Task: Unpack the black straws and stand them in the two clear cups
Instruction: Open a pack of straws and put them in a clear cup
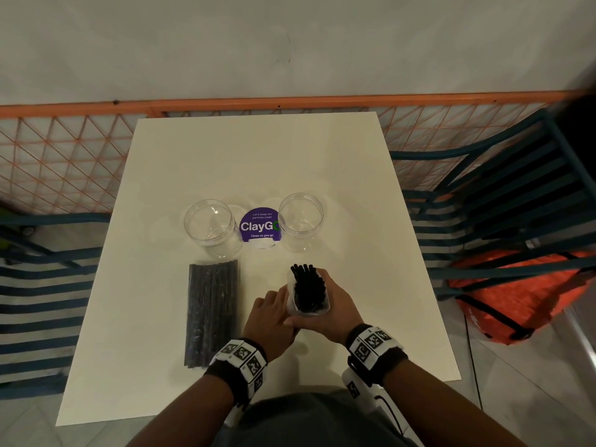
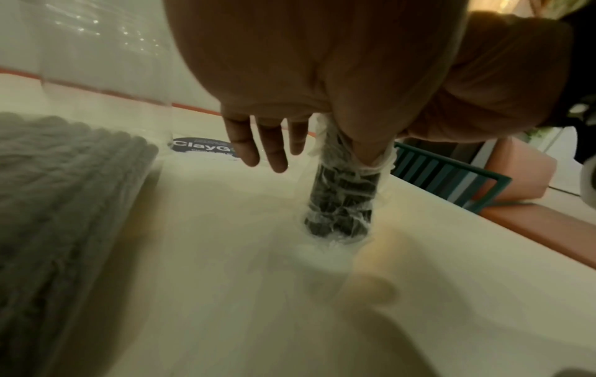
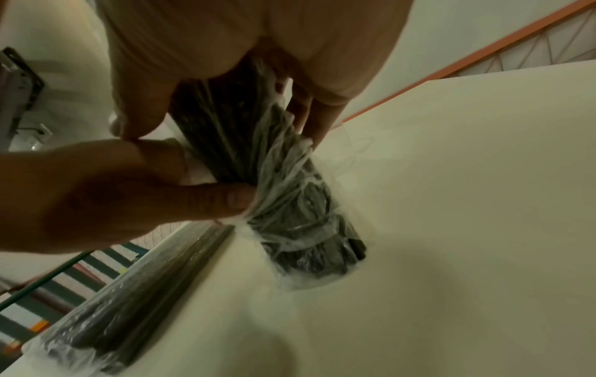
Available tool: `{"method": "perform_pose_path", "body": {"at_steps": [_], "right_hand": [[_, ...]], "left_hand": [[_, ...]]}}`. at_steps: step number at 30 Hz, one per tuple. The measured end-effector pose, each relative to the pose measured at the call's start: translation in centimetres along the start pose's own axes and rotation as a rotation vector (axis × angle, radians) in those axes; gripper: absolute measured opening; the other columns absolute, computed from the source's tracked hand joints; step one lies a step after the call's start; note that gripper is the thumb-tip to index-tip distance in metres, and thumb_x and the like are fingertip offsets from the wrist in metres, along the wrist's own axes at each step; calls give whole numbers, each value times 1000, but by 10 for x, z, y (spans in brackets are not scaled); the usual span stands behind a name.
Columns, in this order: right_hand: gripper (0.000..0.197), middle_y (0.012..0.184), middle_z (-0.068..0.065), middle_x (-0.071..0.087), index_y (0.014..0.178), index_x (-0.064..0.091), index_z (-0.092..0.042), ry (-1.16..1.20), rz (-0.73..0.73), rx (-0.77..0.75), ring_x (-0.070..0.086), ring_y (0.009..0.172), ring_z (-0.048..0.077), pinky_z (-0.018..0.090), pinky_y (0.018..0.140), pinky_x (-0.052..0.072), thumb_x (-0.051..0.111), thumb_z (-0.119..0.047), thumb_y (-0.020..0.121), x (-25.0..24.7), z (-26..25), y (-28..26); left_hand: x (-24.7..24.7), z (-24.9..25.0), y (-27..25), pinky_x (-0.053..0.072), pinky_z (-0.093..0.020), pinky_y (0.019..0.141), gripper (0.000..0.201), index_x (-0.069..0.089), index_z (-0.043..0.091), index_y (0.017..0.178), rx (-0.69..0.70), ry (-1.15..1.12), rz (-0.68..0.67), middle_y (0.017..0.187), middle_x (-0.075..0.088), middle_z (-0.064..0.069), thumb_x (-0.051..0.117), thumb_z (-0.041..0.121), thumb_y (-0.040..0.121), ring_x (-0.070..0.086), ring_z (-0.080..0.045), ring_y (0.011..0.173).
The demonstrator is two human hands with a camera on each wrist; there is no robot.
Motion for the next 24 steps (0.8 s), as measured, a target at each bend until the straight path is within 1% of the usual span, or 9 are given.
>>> {"method": "perform_pose_path", "body": {"at_steps": [2, 5, 10, 13, 15, 17, 20, 22, 24], "right_hand": [[81, 111, -29, 58, 121, 41, -50, 9, 16, 11, 58, 102, -5, 15, 89, 45, 89, -50, 56, 0, -1, 0], [67, 103, -26, 64, 115, 48, -46, 55, 27, 31, 61, 95, -10, 9, 80, 46, 89, -40, 62, 2, 3, 1], [56, 103, -13, 70, 117, 61, -24, 139, 84, 134, 66, 96, 6, 34, 88, 56, 83, -40, 68, 2, 10, 4], [60, 105, -4, 69, 118, 62, -17, 158, 124, 208, 65, 97, 15, 37, 90, 55, 84, -41, 67, -1, 15, 10], [49, 102, 3, 73, 111, 66, -18, 283, 165, 264, 68, 95, 21, 45, 88, 57, 83, -34, 69, -3, 21, 12], [27, 91, 5, 75, 98, 70, -17, 513, 212, 299, 71, 86, 22, 45, 82, 57, 79, -7, 75, -6, 20, 12], [31, 96, 13, 74, 104, 69, -8, 823, 205, 259, 71, 90, 29, 45, 82, 57, 75, -3, 74, -6, 0, 15], [37, 106, 15, 73, 115, 66, -8, 873, 190, 215, 70, 97, 31, 43, 86, 58, 74, -6, 78, 0, -16, 17], [42, 108, 13, 73, 121, 63, -11, 835, 203, 191, 71, 98, 30, 41, 85, 58, 75, -11, 81, 4, -27, 20]], "left_hand": [[0, 3, 2, 52, -35, 66, 43, 66, 16, 109, -44, 30, -7, 94, 64, -1, 77, 37, 73, 65, -24, 83], [4, 4, 2, 45, -39, 88, 49, 47, 16, 138, -102, 90, -35, 126, 55, -5, 51, 39, 95, 53, -27, 111], [13, 5, 2, 41, -38, 96, 59, 38, 15, 143, -81, 101, -95, 140, 47, -7, 29, 55, 100, 48, -28, 119], [17, 4, 4, 41, -35, 101, 66, 36, 18, 143, -76, -146, -113, 143, 48, -4, 43, 61, 94, 49, -24, 123], [12, 8, 5, 46, -38, 105, 79, 35, 24, 144, -86, -494, -102, 142, 53, 1, 65, 62, 82, 54, -21, 123], [6, 10, 6, 53, -39, 100, 100, 26, 31, 149, -106, -872, -75, 141, 55, 5, 84, 49, 70, 62, -19, 119], [2, 5, 5, 58, -33, 68, 122, 10, 35, 154, -186, -1081, -12, 139, 54, 5, 93, 30, 63, 72, -33, 97], [1, -1, 7, 57, -39, 50, 110, 21, 39, 147, -252, -1203, 33, 121, 66, -1, 90, 21, 64, 69, -45, 69], [-2, -7, 11, 59, -50, 50, 89, 35, 33, 136, -265, -1262, 79, 106, 70, -8, 86, 16, 65, 67, -44, 62]]}}
Point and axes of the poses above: each hand's wrist, its own y-axis towards the middle knuckle, its own x-axis out of the palm, z = x × y, the point moved 5 cm from there along y, towards the middle knuckle
